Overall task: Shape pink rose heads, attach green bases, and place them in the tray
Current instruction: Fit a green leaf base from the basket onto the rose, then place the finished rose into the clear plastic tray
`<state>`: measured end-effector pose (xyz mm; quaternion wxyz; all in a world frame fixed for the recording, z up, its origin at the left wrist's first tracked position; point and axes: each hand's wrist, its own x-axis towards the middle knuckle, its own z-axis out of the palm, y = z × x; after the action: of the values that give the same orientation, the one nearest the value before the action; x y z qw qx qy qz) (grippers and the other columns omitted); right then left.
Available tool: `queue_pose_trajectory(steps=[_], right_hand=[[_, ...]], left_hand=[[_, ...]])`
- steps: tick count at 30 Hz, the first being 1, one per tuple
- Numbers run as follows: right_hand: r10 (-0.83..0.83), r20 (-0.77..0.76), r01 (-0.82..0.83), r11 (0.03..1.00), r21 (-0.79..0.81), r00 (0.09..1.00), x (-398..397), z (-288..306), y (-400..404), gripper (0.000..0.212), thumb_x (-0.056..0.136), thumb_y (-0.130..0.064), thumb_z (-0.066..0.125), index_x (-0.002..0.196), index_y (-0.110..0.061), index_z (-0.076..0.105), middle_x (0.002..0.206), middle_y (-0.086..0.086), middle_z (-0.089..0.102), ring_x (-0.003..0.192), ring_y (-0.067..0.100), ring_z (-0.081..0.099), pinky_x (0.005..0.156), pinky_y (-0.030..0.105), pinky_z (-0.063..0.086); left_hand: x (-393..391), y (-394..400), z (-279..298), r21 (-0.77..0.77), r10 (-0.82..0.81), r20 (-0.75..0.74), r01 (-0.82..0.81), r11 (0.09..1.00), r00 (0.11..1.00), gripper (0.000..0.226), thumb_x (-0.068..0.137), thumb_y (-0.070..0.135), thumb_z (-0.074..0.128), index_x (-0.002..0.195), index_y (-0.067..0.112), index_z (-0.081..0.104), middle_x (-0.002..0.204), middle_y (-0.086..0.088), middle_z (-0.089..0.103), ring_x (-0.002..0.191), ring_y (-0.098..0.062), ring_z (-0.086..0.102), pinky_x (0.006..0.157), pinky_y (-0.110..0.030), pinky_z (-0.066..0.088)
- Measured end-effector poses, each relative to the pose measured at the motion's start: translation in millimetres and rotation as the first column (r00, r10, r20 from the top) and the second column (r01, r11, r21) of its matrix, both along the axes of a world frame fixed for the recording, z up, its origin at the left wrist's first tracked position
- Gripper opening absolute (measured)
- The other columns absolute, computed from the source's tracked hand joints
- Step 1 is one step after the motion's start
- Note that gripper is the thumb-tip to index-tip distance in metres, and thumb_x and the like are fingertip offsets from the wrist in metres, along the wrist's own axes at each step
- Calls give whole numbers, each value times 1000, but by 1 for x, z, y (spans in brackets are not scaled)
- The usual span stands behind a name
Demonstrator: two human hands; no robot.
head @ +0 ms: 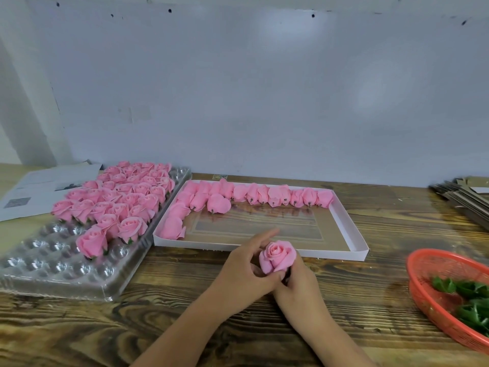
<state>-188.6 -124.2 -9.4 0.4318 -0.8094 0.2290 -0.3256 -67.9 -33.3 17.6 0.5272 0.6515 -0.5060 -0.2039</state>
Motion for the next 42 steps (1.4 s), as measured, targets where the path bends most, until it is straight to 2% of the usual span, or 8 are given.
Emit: queue_pose_trajectory(steps=[7, 16, 22, 27, 32, 36, 39, 42], right_hand=[[18, -13, -19, 1000, -11, 1000, 0, 5, 2, 26, 91, -28, 69, 111, -42, 59, 105, -32, 65, 97, -4, 64, 77, 10, 49], [16, -79, -14, 999, 34, 997, 1, -1, -2, 48, 83, -24, 74, 123, -39, 52, 104, -33, 64, 97, -4, 63, 75, 12, 51], [3, -106, -3, 1000, -2, 994, 4, -6, -4, 59, 88, -15, 69, 138, -30, 41, 85, -21, 64, 75, 2, 63, 63, 8, 44], [0, -137, 4, 1000, 27, 991, 4, -7, -5, 65, 90, -15, 67, 138, -40, 32, 86, -17, 62, 74, 4, 62, 67, 11, 46], [6, -171, 3, 999, 54, 985, 3, -2, -2, 63, 94, -17, 65, 144, -37, 32, 89, -21, 62, 77, 3, 62, 68, 16, 48], [11, -183, 3, 997, 74, 983, 2, 3, 1, 63, 95, -18, 64, 145, -35, 32, 90, -22, 62, 81, 2, 63, 72, 19, 50], [12, -186, 3, 997, 76, 983, 2, 5, 3, 62, 95, -18, 64, 146, -33, 32, 91, -22, 62, 81, 2, 63, 73, 21, 51], [6, -188, 9, 997, 79, 982, 1, 6, 3, 62, 95, -17, 64, 147, -33, 33, 91, -23, 61, 80, 1, 63, 73, 22, 52]], left_hand=[[1, 1, 1, 40, 17, 44, -18, 999, 999, 75, 76, 37, 80, 123, 79, 39, 122, 50, 52, 119, 18, 51, 86, -3, 47], [8, 3, 2, 33, 21, 83, -24, 999, 996, 73, 78, 35, 83, 117, 81, 41, 122, 48, 54, 120, 17, 52, 90, -6, 48], [20, 30, 13, 2, 34, 129, -35, 999, 991, 69, 80, 32, 83, 121, 73, 46, 124, 40, 58, 115, 14, 57, 86, -4, 48], [48, 79, 28, 17, 157, 114, -160, 987, 981, 58, 75, 37, 84, 113, 70, 57, 112, 33, 68, 98, 2, 69, 75, -12, 56], [94, 137, 63, 16, 298, 262, -313, 950, 918, 60, 67, 45, 81, 109, 77, 52, 103, 51, 59, 95, 19, 62, 61, 1, 47], [150, 195, 76, 24, 467, 310, -498, 867, 828, 64, 60, 51, 81, 118, 65, 59, 103, 37, 68, 80, 1, 72, 53, -22, 60], [199, 237, 71, 2, 586, 288, -612, 791, 758, 70, 63, 48, 87, 126, 57, 58, 110, 28, 70, 92, -14, 74, 72, -37, 64], [234, 265, 59, -22, 669, 227, -683, 730, 708, 79, 53, 68, 86, 125, 57, 58, 121, 6, 68, 104, -27, 67, 87, -53, 56]])
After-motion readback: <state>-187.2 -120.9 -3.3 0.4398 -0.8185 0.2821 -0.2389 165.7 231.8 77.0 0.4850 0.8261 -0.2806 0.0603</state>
